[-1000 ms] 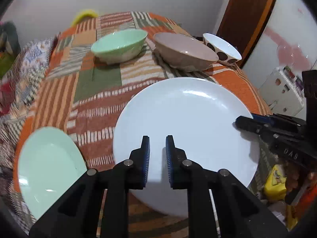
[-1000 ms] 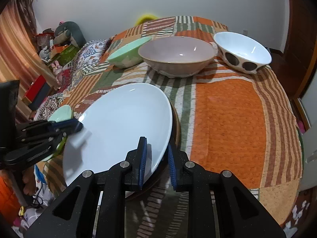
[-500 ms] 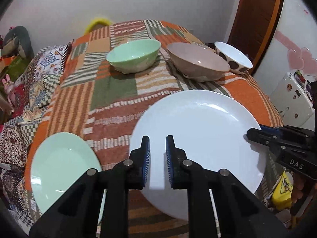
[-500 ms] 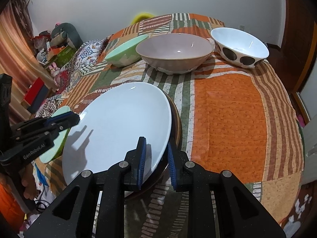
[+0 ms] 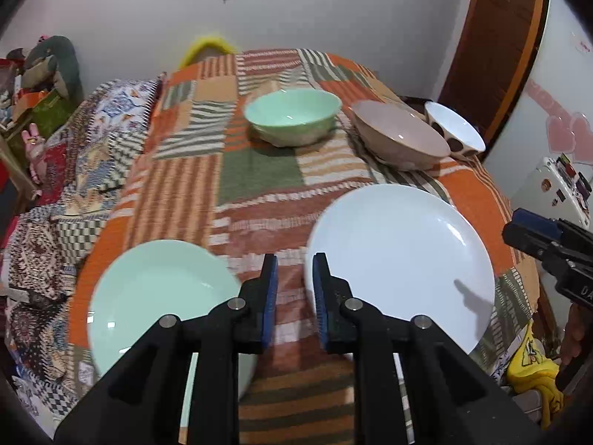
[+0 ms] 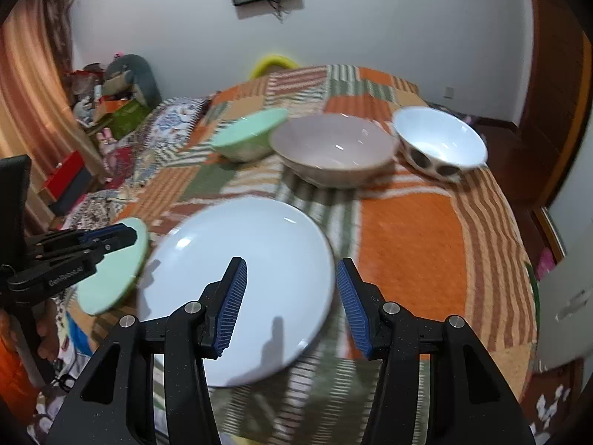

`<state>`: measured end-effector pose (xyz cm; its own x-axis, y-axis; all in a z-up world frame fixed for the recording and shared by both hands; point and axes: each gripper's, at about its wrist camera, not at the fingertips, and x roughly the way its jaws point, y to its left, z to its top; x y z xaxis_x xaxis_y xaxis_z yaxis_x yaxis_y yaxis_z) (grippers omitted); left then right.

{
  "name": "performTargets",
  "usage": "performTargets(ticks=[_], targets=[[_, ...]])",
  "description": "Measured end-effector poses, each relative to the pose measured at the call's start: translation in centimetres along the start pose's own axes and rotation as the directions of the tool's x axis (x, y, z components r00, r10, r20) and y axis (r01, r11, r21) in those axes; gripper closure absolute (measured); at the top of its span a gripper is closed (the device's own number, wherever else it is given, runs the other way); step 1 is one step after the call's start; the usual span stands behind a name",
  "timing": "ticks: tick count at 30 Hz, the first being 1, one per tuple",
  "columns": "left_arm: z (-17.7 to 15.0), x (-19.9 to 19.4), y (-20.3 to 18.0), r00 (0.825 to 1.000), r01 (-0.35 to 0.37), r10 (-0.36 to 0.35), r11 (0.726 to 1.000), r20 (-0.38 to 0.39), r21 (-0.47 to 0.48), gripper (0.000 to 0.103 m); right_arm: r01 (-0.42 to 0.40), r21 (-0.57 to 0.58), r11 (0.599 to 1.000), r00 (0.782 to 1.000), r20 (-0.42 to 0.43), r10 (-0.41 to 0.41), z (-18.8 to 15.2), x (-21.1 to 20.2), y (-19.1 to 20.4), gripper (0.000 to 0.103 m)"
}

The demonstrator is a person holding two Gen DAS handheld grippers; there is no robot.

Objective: Organize plates and bowls

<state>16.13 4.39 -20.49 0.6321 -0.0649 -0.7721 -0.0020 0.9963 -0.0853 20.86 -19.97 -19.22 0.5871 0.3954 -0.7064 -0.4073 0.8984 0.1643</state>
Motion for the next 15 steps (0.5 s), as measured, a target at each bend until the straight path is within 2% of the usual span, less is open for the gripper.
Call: performTargets(ticks=[1, 3, 7, 11, 15], targets=[[0.0, -0.5, 0.5, 1.0, -0.009, 0.009, 1.0, 0.011, -0.004, 0.073, -0.014, -0.02, 1.0, 1.0, 0.009, 0.014, 0.4, -0.1, 0.9, 0.056], [-0.1, -1.9, 1.9, 0.998, -0.034, 0.035, 0.999, 0.042, -0.022, 0.058, -0.034, -0.044, 0.998, 0.999, 0.019, 0.035, 0.8, -0.3, 2.0, 0.056], [-0.4, -4.2, 5.1, 0.994, -0.069, 0.075, 0.995, 0.077, -0.074, 0.05, -0.087, -0.097, 0.991, 0.995, 0.039, 0.091, 1.9, -0.1, 5.0, 0.051], [-1.1, -5.8, 9.1, 0.987, -0.117, 0.133, 0.98, 0.088, -0.163, 0.031, -0.144, -0.14, 0.98, 0.988, 0.036, 0.151, 2.6, 0.7, 8.0, 0.047], [-2.2, -6.2, 13.1, 0.982, -0.161, 0.18, 0.958, 0.062, -0.236, 0.031, -0.182, -0.179, 0.967, 0.982, 0.012, 0.187, 2.6, 2.4, 10.7, 0.047]])
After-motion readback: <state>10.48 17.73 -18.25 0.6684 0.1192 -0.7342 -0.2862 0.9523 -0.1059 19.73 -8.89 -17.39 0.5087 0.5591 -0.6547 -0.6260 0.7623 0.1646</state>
